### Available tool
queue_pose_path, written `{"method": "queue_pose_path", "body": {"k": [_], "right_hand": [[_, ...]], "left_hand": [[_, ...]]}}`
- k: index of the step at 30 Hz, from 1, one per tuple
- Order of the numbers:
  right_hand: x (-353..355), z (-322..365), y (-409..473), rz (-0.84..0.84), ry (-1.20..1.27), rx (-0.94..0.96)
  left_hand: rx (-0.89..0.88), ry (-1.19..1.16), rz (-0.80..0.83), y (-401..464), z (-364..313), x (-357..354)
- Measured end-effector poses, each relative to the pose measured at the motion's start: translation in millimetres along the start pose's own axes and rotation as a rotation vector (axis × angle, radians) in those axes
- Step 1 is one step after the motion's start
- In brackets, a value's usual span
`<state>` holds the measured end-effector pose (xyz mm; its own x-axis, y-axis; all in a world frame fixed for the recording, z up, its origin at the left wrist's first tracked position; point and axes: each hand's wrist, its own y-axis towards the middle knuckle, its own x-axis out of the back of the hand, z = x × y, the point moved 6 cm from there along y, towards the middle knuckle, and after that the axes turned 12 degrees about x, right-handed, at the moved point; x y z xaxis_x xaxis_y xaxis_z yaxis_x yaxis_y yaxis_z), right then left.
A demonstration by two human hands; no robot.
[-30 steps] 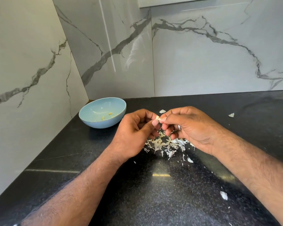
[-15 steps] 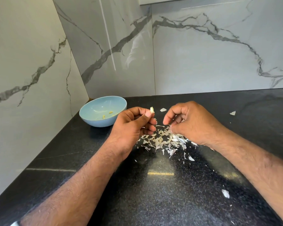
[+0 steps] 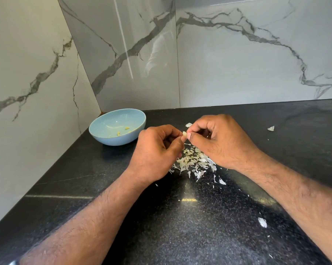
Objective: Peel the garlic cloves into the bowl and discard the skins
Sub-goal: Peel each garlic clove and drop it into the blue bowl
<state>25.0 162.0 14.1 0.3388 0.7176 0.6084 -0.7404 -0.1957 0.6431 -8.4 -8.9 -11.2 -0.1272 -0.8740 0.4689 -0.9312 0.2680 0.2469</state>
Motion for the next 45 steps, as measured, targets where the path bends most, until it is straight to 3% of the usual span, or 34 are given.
{"method": "queue_pose_path", "body": {"k": [7, 15, 18, 23, 27, 31, 35, 40, 42, 45], "right_hand": [[-4, 11, 0, 0.099, -0.162, 0.117], [-7, 12, -1, 0.105, -0.186, 0.116], [-7, 10, -1, 0.103, -0.132, 0.085], [-1, 5, -1, 0.03, 0.06, -0.052], [8, -5, 0, -0.066, 0.082, -0.148], [9, -12, -2, 0.014, 0.074, -0.176], [9, 1, 2, 0.037, 0.025, -0.033], [3, -11, 2, 0.14, -0.074, -0.099], [3, -11, 0, 0.132, -0.152, -0.047], [5, -1, 1, 0.071, -0.043, 0.064]], "left_hand": [[-0.188, 0.3, -0.055, -1, -11, 3], [-0.174, 0.281, -0.004, -1, -10, 0], [-0.088, 0.186, 0.032, 0, -4, 1], [0.194, -0.305, 0.153, 4, 10, 0], [0.26, -0.501, 0.189, 4, 10, -1], [0.281, -0.587, 0.188, 4, 8, 3], [0.299, -0.616, 0.205, 5, 9, 5], [0.308, -0.604, 0.203, 6, 12, 5], [0.309, -0.603, 0.205, 6, 13, 5], [0.298, -0.574, 0.223, 7, 13, 5]]}}
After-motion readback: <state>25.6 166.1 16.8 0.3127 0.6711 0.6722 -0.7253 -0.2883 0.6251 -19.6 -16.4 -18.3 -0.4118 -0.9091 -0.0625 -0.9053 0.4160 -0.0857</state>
